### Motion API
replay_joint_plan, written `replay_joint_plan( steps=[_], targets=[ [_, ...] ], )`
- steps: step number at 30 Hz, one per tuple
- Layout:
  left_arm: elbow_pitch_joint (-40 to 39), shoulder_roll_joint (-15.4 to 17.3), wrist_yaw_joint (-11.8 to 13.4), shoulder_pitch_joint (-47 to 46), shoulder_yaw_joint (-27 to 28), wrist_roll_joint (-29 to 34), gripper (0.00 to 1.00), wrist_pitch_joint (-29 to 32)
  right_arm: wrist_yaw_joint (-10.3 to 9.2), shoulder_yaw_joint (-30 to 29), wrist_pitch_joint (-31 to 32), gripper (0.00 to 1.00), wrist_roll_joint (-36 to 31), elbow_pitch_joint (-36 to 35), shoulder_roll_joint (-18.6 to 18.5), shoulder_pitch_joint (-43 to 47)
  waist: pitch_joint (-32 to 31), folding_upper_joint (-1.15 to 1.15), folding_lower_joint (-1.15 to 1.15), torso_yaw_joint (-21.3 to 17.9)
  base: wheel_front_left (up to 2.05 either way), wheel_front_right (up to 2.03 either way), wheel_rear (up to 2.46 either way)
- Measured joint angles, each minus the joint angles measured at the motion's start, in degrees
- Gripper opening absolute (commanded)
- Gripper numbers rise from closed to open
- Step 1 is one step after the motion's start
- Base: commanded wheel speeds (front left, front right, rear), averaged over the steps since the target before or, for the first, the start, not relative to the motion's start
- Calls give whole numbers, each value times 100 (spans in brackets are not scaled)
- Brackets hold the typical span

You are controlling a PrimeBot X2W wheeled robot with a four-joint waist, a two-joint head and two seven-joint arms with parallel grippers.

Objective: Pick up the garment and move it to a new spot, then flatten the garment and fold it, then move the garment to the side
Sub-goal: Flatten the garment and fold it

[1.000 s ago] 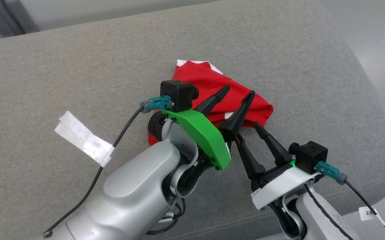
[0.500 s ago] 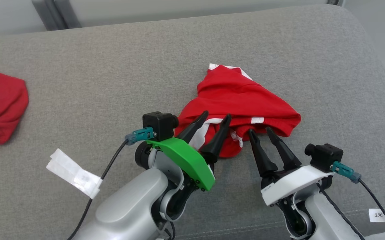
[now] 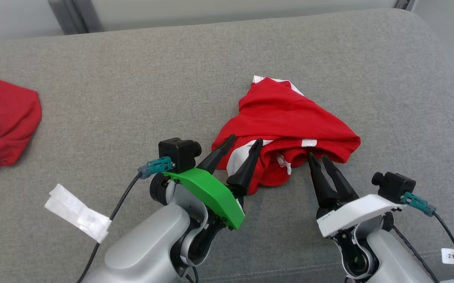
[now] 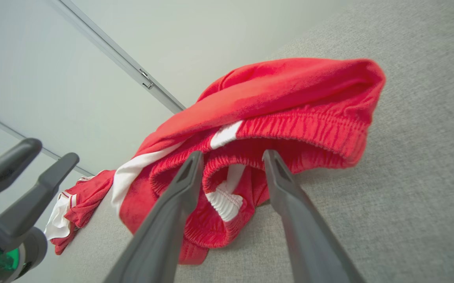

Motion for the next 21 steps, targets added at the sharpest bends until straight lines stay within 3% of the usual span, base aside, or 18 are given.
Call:
replay_joint_plan(
  steps=[4,8,21],
  targets=[
    [-23,31,1,62,8,26,100,-1,9,-22,0,71,235,89,0,-108,4,0,0,28,0,0,0],
    [-73,34,1,103,4,83,100,-1,42,-58,0,55,352,125,0,-249,17,0,0,78,0,0,0],
    [-68,59,2,116,146,287,100,0,48,15,0,49,569,386,-2,-509,130,0,0,289,0,0,0]
  ],
)
